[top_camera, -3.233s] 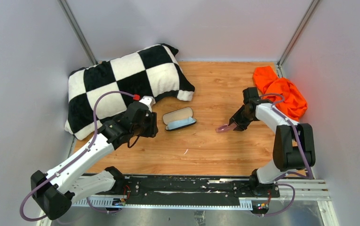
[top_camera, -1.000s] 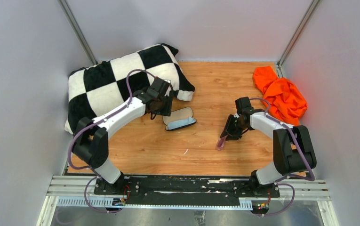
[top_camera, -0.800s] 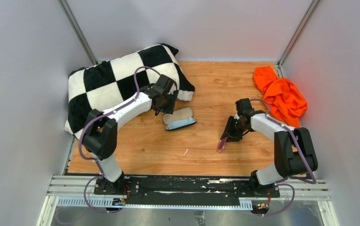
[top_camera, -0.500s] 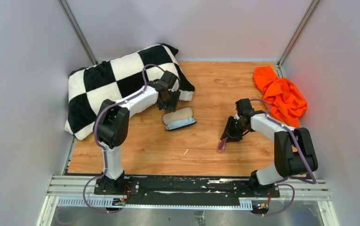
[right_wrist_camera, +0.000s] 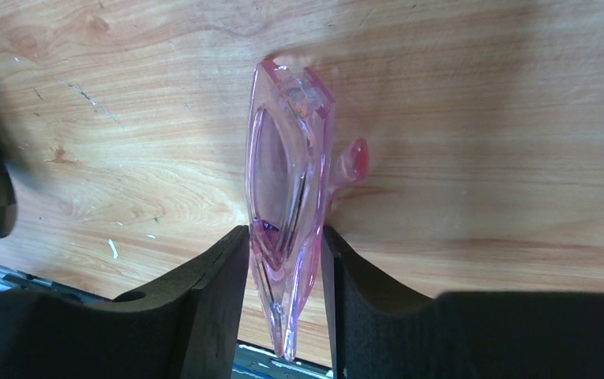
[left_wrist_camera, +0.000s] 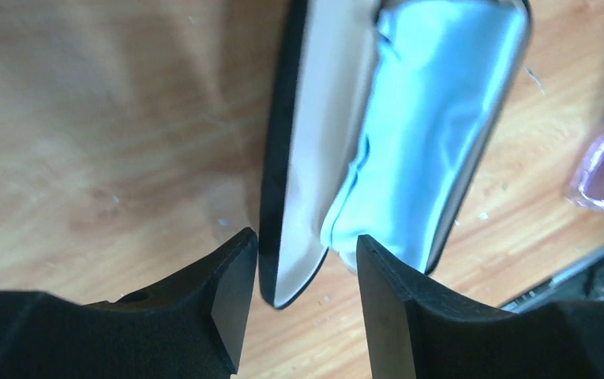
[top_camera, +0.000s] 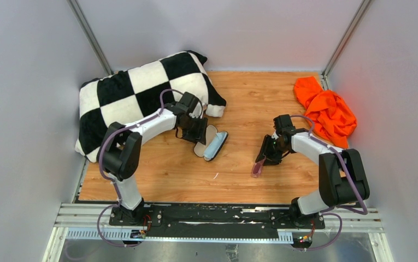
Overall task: Organize the sunglasses
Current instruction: Adjust the sunglasses case at the center of the board, then pick up the sunglasses from the center of the board, then place the sunglasses in the sunglasses case.
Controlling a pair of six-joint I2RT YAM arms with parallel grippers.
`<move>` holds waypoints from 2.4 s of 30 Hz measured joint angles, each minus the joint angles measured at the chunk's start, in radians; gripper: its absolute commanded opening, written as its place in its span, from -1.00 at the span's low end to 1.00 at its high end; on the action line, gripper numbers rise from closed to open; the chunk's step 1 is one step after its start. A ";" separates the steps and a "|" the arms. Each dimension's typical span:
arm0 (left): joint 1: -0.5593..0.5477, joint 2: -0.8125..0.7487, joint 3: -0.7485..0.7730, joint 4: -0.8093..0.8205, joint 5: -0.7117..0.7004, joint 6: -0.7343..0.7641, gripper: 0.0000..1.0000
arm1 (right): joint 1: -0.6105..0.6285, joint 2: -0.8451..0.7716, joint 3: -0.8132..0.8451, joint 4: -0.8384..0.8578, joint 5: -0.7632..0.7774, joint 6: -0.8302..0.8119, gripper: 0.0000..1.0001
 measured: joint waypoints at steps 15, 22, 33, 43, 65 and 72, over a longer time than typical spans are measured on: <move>0.000 -0.170 -0.143 0.080 0.082 -0.087 0.07 | 0.006 0.005 0.013 -0.019 0.015 -0.001 -0.17; 0.000 -0.171 -0.143 0.094 0.082 -0.090 0.07 | 0.021 0.001 0.014 -0.023 0.038 0.000 -0.29; 0.009 -0.207 -0.160 0.098 0.040 -0.102 0.06 | 0.033 -0.014 0.014 -0.026 0.045 0.005 -0.42; 0.046 -0.209 -0.189 0.098 0.024 -0.113 0.06 | 0.064 -0.069 0.044 -0.042 0.034 0.019 -0.43; 0.084 -0.212 -0.238 0.103 -0.032 -0.113 0.05 | 0.337 0.153 0.460 -0.043 -0.018 0.055 -0.44; 0.084 -0.212 -0.249 0.105 -0.057 -0.113 0.05 | 0.417 0.308 0.586 -0.038 -0.008 0.089 -0.43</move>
